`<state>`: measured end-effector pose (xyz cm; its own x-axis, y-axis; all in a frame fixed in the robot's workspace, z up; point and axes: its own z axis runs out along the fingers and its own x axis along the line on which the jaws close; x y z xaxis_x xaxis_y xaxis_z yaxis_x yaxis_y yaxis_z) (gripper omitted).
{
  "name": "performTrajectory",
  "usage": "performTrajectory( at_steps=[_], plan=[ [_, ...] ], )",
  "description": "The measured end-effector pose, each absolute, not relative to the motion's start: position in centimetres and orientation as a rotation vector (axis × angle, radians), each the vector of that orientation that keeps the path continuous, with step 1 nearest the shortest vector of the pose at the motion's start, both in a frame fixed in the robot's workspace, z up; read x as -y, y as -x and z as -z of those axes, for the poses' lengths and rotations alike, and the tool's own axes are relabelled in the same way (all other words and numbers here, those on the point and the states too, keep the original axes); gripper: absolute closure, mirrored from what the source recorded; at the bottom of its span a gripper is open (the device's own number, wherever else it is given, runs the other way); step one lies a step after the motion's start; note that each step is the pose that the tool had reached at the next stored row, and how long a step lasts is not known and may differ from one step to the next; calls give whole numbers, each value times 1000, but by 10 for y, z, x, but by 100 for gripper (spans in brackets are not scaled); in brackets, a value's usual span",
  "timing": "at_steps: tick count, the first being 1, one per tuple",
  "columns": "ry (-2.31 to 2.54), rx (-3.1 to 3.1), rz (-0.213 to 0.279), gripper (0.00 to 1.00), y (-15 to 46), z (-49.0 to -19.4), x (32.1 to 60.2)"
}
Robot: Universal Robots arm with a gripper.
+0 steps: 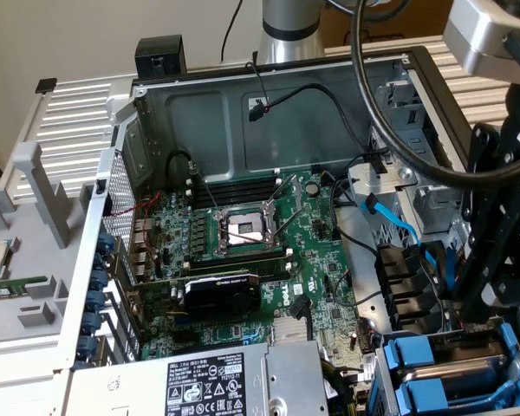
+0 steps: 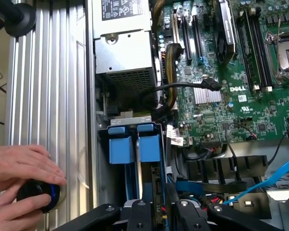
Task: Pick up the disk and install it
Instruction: 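Insert the second disk wire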
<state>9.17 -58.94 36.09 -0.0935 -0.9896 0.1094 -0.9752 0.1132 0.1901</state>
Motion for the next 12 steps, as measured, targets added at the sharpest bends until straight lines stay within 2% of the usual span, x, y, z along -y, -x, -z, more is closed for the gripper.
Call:
performTrajectory(
  at_steps=[12],
  plan=[
    [-1960,2177,100,75,-92,-373,589]
  ],
)
